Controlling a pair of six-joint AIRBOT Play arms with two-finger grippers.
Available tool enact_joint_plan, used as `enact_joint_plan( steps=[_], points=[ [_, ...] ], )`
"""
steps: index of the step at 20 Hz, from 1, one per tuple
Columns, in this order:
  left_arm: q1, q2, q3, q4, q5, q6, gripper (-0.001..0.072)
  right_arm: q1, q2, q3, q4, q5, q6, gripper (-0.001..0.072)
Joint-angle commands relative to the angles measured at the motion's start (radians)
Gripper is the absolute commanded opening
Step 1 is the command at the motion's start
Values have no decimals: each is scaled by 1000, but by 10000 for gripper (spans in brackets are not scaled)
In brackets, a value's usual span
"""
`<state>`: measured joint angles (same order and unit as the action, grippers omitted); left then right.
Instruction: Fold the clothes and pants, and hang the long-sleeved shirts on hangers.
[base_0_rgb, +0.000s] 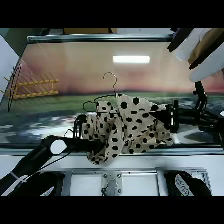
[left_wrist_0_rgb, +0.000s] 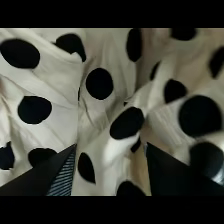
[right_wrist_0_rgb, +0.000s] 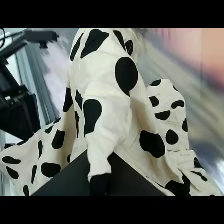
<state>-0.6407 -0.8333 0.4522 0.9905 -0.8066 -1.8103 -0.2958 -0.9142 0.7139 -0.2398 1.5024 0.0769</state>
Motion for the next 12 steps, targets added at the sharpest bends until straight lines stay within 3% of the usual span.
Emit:
enact_joint_plan(
  steps=[1, 5, 6, 7, 8, 12],
  points=[
    [-37, -126, 40, -45, -6, -59, 445, 0, 2, 1, 1, -3, 3, 7],
    [-37, -209, 67, -112, -42, 15, 443, 0, 2, 1, 1, -3, 4, 6],
    [-36, -219, 67, -106, -61, 15, 365, 0, 2, 1, 1, -3, 13, 6],
    [-34, -224, 67, -81, -86, 16, 85, 0, 2, 1, 1, -3, 24, 6],
    [-22, -220, 67, -48, -112, 18, 8, 0, 2, 1, 1, -2, 29, 6],
    [158, -108, 67, 76, -188, 18, 7, 1, 20, 1, 1, 47, 53, 6]
  ],
)
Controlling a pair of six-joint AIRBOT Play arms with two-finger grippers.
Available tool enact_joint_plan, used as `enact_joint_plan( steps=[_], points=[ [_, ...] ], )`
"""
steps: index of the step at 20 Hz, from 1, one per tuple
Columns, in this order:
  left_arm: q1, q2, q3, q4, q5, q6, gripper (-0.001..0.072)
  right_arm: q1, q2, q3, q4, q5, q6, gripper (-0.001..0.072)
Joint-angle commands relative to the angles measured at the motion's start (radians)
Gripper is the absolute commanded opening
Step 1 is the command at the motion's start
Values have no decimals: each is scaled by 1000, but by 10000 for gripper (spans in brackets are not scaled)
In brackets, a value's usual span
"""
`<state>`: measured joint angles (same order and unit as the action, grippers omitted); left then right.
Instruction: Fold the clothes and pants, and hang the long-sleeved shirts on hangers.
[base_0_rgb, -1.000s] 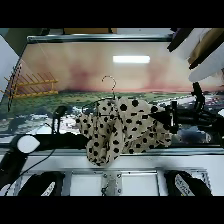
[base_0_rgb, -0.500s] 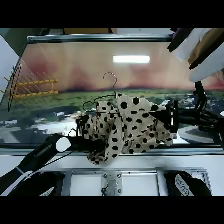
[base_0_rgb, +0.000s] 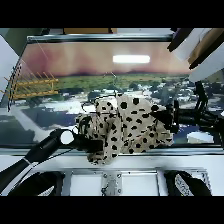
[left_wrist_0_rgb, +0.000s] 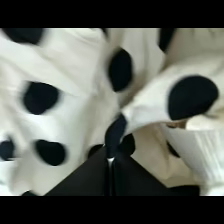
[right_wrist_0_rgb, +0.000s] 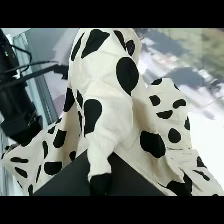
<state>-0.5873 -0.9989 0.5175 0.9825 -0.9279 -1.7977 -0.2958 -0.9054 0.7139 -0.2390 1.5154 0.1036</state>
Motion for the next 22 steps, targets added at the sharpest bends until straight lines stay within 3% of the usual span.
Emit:
enact_joint_plan(
  steps=[1, 5, 8, 14, 20, 22],
  points=[
    [181, 101, 2, 114, -81, 6, 7, 2, 18, 1, 0, 51, 47, 5],
    [442, 210, 2, 115, -124, 108, 7, 3, 51, 1, -4, 113, 89, 6],
    [539, 240, 2, 117, -147, 155, 7, 3, 77, 1, -37, 116, 98, 5],
    [614, 263, 34, 119, -171, 225, 8, 3, 89, 0, -117, 117, 138, 6],
    [617, 86, 250, 261, -262, 248, 7, 3, 96, 0, -116, 137, 158, 5],
    [613, 31, 292, 264, -302, 249, 7, 3, 110, 0, -46, 127, 148, 5]
  ],
)
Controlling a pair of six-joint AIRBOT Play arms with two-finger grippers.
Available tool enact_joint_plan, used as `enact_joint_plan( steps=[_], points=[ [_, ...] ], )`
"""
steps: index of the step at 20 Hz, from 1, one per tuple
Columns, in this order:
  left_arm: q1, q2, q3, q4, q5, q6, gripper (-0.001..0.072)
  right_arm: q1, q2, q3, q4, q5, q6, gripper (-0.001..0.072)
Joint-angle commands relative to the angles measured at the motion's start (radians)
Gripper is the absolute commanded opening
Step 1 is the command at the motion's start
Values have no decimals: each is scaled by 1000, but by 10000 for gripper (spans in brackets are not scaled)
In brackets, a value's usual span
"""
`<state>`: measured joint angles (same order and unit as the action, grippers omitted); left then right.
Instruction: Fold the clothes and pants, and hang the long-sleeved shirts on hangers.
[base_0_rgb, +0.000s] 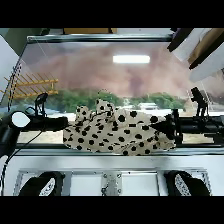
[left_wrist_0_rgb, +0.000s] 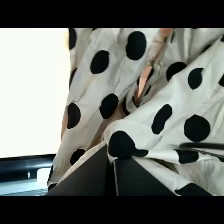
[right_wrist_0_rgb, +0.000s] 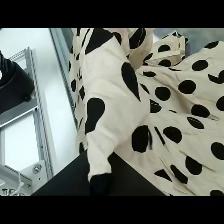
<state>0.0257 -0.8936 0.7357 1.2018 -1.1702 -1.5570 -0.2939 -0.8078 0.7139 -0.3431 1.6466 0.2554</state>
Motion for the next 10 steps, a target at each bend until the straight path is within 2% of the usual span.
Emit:
enact_joint_plan(
  steps=[1, 3, 6, 10],
  points=[
    [-15, -93, 76, 31, -72, 11, 8, 1, 23, 0, 108, -19, -18, 5],
    [-66, -111, 54, 31, -68, 16, 8, 1, 47, 0, 166, -53, -24, 5],
    [-115, -117, 33, 31, -33, 16, 7, 1, 63, 0, 163, -35, -15, 5],
    [-79, -117, 80, 35, -26, 16, 8, 1, 67, 0, 62, -24, 17, 5]
  ],
)
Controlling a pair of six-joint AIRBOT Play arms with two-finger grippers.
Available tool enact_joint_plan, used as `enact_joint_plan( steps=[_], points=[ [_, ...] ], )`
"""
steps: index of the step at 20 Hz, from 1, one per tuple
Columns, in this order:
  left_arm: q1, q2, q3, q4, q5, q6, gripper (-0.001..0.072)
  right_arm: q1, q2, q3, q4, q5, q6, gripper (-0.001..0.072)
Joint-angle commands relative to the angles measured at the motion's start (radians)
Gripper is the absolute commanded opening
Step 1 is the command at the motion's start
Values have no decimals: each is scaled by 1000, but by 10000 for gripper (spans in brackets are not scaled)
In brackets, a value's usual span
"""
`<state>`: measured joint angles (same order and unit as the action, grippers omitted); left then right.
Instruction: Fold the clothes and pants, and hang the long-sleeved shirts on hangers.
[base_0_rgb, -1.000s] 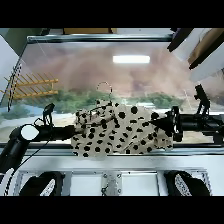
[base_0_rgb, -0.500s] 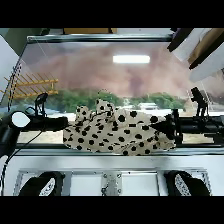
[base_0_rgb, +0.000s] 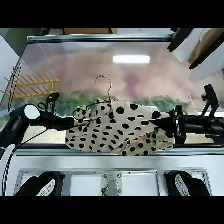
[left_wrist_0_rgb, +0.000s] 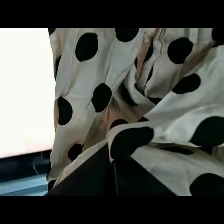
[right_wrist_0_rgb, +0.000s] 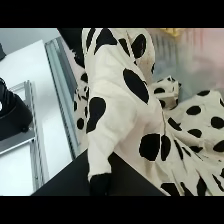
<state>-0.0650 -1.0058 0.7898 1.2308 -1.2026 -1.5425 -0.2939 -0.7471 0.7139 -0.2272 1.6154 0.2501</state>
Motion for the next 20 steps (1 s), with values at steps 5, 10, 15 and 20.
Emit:
enact_joint_plan(
  steps=[5, 10, 15, 20],
  points=[
    [95, -5, 102, 6, -36, 16, 8, 1, 9, 0, -154, 8, 40, 5],
    [105, -5, 183, 7, -100, 51, 8, 1, 9, -5, -182, 10, 43, 5],
    [104, -5, 320, 5, -154, 51, 8, 47, 9, -92, -167, 12, 41, 5],
    [104, -5, 434, -2, -235, 50, 7, 158, 8, -190, -31, -43, 8, 5]
  ],
)
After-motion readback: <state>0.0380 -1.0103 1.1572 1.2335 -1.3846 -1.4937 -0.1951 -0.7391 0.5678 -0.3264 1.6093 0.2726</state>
